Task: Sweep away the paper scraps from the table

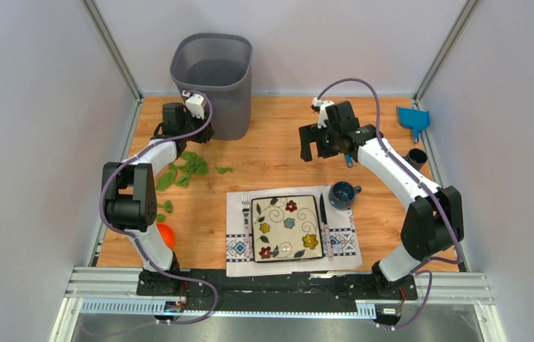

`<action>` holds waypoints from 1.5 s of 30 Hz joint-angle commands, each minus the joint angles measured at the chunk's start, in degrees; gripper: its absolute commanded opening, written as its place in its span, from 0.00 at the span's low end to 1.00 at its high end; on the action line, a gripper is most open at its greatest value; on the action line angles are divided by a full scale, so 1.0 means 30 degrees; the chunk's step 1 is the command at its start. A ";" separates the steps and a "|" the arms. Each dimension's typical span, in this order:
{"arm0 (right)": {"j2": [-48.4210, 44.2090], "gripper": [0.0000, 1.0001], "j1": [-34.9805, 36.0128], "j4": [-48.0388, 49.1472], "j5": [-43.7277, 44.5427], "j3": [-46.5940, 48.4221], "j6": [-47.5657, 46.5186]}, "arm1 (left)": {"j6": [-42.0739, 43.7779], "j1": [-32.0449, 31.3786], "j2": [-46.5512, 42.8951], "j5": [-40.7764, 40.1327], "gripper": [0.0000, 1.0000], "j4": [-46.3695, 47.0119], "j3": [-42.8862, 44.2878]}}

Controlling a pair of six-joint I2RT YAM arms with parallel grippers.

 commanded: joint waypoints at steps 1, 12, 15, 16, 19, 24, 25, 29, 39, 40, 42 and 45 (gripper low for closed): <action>-0.1247 1.00 0.0300 -0.0103 0.0803 -0.0671 0.0335 | 0.0262 0.0020 0.0067 0.0063 0.37 0.0438 0.0713; -0.4843 1.00 0.0712 -0.3529 0.4315 -0.1345 0.1445 | -0.0851 0.0020 -0.6402 0.3694 0.42 -0.5593 -0.2949; -0.6078 1.00 0.0479 -0.5430 0.6309 -0.1639 0.2846 | -0.0675 0.0020 -0.8044 0.4658 0.47 -0.8258 -0.3885; -0.6749 1.00 0.0303 -0.6103 0.6661 -0.1697 0.3289 | -0.0675 0.0020 -0.8370 0.4925 0.48 -0.8961 -0.4410; -0.7834 1.00 -0.0254 -0.9091 0.6956 -0.1902 0.4755 | -0.1346 -0.0009 -0.9163 0.5337 0.50 -1.1745 -0.5435; -0.9625 1.00 -0.0284 -0.9247 0.7074 -0.3832 0.5372 | -0.4304 -0.0505 -0.9896 0.4698 0.57 -1.3273 -0.8044; -0.9772 1.00 -0.0285 -0.8665 0.7162 -0.4098 0.5576 | -0.4946 -0.1116 -0.9897 0.4519 0.58 -1.3449 -0.8802; -0.9979 1.00 -0.0284 -0.7665 0.6812 -0.4802 0.5549 | -0.6970 -0.3141 -0.9810 0.3523 0.60 -1.3219 -1.0711; -1.1266 1.00 -0.0284 -0.6638 0.6401 -0.5565 0.4964 | -0.8965 -0.4958 -0.8668 0.1588 0.46 -1.1108 -1.1388; -1.1413 1.00 -0.0285 -0.6579 0.6488 -0.5565 0.4905 | -0.9111 -0.5483 -0.8522 0.1617 0.45 -1.0759 -1.1359; -1.1560 1.00 -0.0285 -0.6579 0.6635 -0.5449 0.4817 | -0.9287 -0.5867 -0.7965 0.1704 0.39 -1.0464 -1.1359; -1.1882 1.00 -0.0285 -0.6608 0.6811 -0.5360 0.4700 | -0.9522 -0.6162 -0.7087 0.1851 0.26 -0.9936 -1.1271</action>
